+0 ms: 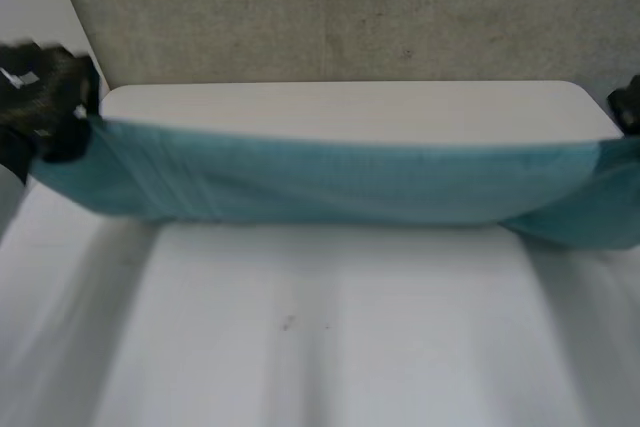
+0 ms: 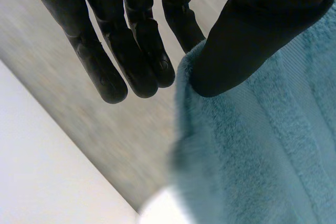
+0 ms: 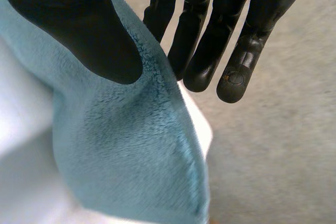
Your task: Fold the laundry
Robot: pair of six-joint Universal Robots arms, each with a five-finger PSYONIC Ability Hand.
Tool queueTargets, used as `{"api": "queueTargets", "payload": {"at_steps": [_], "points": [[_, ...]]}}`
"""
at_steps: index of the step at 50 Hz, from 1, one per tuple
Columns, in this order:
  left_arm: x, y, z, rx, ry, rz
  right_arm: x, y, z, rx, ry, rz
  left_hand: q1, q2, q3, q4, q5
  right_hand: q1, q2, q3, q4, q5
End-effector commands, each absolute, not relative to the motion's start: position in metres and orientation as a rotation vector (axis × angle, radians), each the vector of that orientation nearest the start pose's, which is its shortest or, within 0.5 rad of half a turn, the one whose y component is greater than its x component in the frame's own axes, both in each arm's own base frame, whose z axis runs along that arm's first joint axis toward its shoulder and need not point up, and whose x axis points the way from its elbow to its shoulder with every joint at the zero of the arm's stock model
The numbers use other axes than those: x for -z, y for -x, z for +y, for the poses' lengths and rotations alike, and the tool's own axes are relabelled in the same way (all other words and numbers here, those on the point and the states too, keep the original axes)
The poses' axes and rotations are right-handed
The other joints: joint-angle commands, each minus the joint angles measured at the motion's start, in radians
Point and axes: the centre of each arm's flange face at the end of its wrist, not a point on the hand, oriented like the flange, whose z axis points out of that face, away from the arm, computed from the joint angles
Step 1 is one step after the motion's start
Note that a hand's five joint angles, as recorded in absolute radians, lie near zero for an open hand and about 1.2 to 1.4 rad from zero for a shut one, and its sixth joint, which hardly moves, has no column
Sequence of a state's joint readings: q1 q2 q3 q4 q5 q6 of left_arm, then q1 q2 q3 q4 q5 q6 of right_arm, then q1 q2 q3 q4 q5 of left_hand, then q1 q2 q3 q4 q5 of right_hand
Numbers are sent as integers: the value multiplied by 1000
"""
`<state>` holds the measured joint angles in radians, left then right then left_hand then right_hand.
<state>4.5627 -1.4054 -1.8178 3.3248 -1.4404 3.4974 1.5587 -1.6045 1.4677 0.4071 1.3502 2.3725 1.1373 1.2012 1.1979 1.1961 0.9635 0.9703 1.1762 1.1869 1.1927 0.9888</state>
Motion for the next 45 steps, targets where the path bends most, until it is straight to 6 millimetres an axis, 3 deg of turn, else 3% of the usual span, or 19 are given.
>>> {"api": "queueTargets", "payload": {"at_steps": [1,8,10,13,15,16,18,19,20,21,22,23,26,30,35,37,38,40,45], "points": [[-218,191,-281,1976,-804,2235,-240,-173,-302,1827,1340,2519,259,195,198,200,258,426,220,209,204,233],[-190,204,-327,1893,-925,2175,-219,-182,-348,1981,1326,2545,259,195,198,200,258,426,220,209,204,233],[-195,209,-341,1923,-927,2129,-229,-191,-376,2156,1315,2456,259,195,198,200,258,426,220,209,204,233],[-219,223,-367,2042,-903,2002,-240,-196,-391,2271,1287,2387,259,195,198,200,258,426,220,209,204,233],[-264,234,-389,2229,-835,1799,-285,-205,-412,2576,1186,2184,259,195,198,200,258,426,220,209,204,233],[-264,234,-389,2230,-834,1797,-286,-205,-413,2578,1185,2182,259,195,198,200,258,426,220,209,204,233],[-323,244,-400,2455,-714,1482,-348,-219,-420,2916,1028,1851,259,195,198,200,258,426,220,209,204,233],[-324,244,-400,2456,-713,1480,-348,-219,-420,2917,1027,1849,259,195,198,200,258,426,220,209,204,233],[-359,244,-399,2561,-608,1296,-377,-224,-418,3056,931,1674,259,195,198,200,258,426,220,209,204,233],[-394,242,-390,2651,-490,1127,-406,-230,-409,3163,830,1495,259,195,198,200,258,426,220,209,204,233],[-394,242,-390,2652,-489,1125,-407,-230,-409,3164,829,1493,259,195,198,200,258,426,220,209,204,233],[-419,237,-382,2709,-393,1002,-437,-230,-396,3250,722,1321,259,195,198,200,258,426,220,209,204,233],[-448,230,-370,2792,-270,867,-466,-228,-370,3292,629,1164,259,195,198,200,258,426,220,209,204,233],[-438,227,-369,2779,-291,960,-454,-226,-364,3236,667,1239,259,195,198,200,258,426,220,209,204,233],[-397,225,-373,2689,-374,1175,-384,-229,-369,3032,862,1489,259,195,198,200,258,426,220,209,204,233],[-358,222,-375,2611,-418,1333,-367,-230,-368,2975,911,1537,259,195,198,200,258,426,220,209,204,233],[-357,222,-375,2610,-418,1334,-367,-230,-368,2975,912,1537,259,195,198,200,258,426,220,209,204,233],[-316,216,-373,2524,-458,1488,-332,-231,-362,2847,1010,1633,259,195,198,200,258,426,220,209,204,233],[-260,211,-362,2399,-509,1696,-280,-231,-352,2645,1136,1758,259,195,198,200,258,426,220,209,204,233]]}}
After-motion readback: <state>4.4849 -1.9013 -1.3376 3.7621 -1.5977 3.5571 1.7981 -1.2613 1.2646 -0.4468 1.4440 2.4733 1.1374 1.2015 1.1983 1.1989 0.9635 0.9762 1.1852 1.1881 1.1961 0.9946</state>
